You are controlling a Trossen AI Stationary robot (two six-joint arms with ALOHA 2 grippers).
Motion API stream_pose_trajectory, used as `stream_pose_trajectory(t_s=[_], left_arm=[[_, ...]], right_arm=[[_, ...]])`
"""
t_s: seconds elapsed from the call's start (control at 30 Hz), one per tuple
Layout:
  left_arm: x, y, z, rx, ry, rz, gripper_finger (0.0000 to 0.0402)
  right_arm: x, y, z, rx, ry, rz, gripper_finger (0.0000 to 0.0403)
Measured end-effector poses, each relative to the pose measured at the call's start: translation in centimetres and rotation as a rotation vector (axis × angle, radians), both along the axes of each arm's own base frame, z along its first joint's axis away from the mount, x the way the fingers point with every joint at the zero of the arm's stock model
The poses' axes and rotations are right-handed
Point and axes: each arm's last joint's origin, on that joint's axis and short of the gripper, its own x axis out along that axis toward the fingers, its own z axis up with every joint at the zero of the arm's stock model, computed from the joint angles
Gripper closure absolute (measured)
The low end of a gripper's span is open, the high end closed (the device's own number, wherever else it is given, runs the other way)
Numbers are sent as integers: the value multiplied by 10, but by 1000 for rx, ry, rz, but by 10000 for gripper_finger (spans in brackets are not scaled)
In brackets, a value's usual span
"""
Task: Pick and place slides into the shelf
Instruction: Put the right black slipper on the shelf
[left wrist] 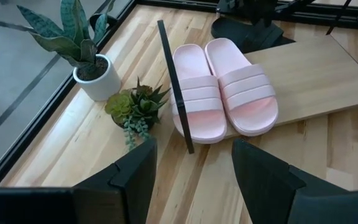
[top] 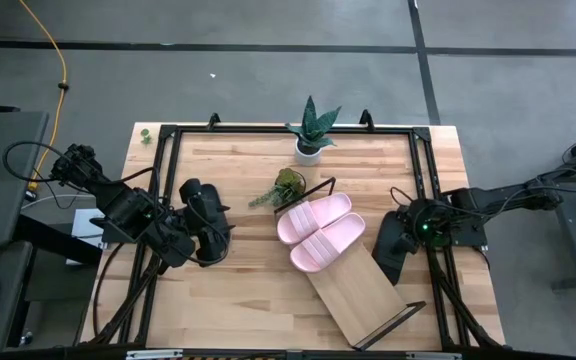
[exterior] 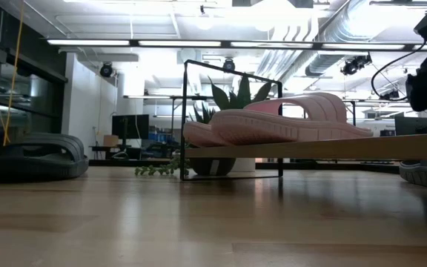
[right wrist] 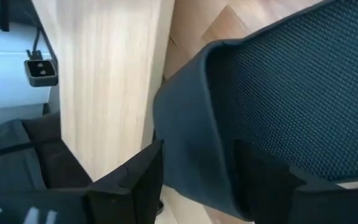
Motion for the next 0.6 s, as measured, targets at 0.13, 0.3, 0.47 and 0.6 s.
stream_pose_trajectory(t_s=[0.13,0.3,0.47,0.6], left_arm=[[0,0,0,0,0,0,204],[0,0,0,0,0,0,204],[0,0,0,0,0,0,204],[0,0,0,0,0,0,204]], right_arm=[[0,0,0,-4,-9,9,235],[0,0,0,3,-6,20,279],[0,0,0,4,-6,22,330],[0,0,0,-8,-3,12,375]])
